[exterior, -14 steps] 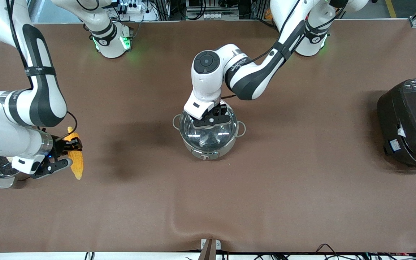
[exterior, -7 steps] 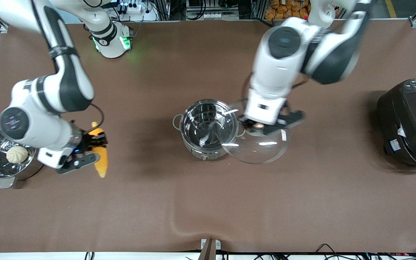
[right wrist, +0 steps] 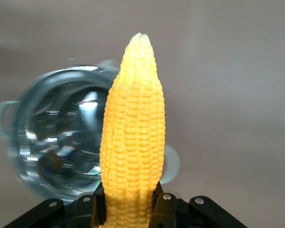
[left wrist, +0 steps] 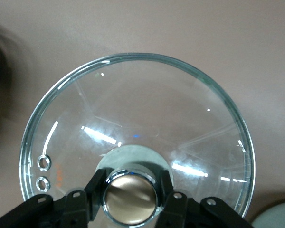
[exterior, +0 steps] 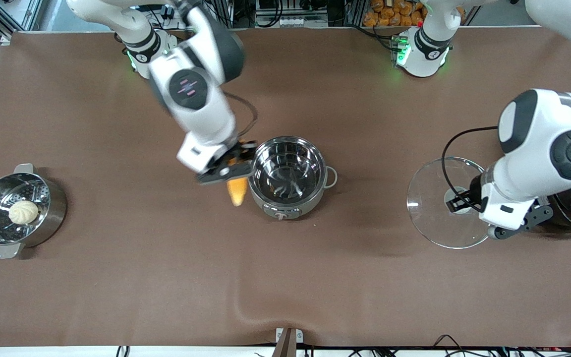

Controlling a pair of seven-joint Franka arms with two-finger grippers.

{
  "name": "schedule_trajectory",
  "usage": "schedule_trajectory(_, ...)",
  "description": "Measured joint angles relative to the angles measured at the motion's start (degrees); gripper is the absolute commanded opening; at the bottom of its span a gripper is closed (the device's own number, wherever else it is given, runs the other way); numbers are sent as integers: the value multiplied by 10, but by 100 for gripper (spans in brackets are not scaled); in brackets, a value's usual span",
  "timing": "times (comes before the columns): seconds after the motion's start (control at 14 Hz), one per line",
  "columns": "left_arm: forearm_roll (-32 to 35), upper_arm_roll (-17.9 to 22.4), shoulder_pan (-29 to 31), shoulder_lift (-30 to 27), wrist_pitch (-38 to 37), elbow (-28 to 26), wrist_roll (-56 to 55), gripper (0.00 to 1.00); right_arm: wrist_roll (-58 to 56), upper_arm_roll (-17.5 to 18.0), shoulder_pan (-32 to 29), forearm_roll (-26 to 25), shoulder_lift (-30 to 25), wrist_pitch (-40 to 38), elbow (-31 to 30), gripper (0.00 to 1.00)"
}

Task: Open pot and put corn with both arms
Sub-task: 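Lower the corn into the pot while the left gripper sets the lid down, then open the right gripper to release the corn while the left gripper releases the lid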

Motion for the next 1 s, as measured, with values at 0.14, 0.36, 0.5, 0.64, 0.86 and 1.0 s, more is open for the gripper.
schedule_trajectory(0.14, 0, -5, -1, 1, 48, -45, 1, 0, 64, -1, 54, -14, 28, 33, 0, 27)
schedule_trajectory(0.36, 0, -10, -10, 2, 180, -146, -4, 0, 87, -6, 72, -41, 71, 66, 1, 32)
schedule_trajectory(0.5, 0, -10, -13, 3, 274, -214, -5, 0, 89, -14, 69, -41, 93, 93, 2, 34)
schedule_trajectory(0.64, 0, -9, -12, 6, 331, -259, -5, 5, 96, -17, 68, -41, 107, 103, 3, 70)
schedule_trajectory(0.86, 0, -8, -10, 15, 347, -273, -5, 100, 101, -18, 67, -42, 110, 104, 6, 100)
schedule_trajectory(1.0, 0, -8, -10, 14, 350, -272, -4, 100, 101, -18, 67, -42, 110, 104, 8, 100)
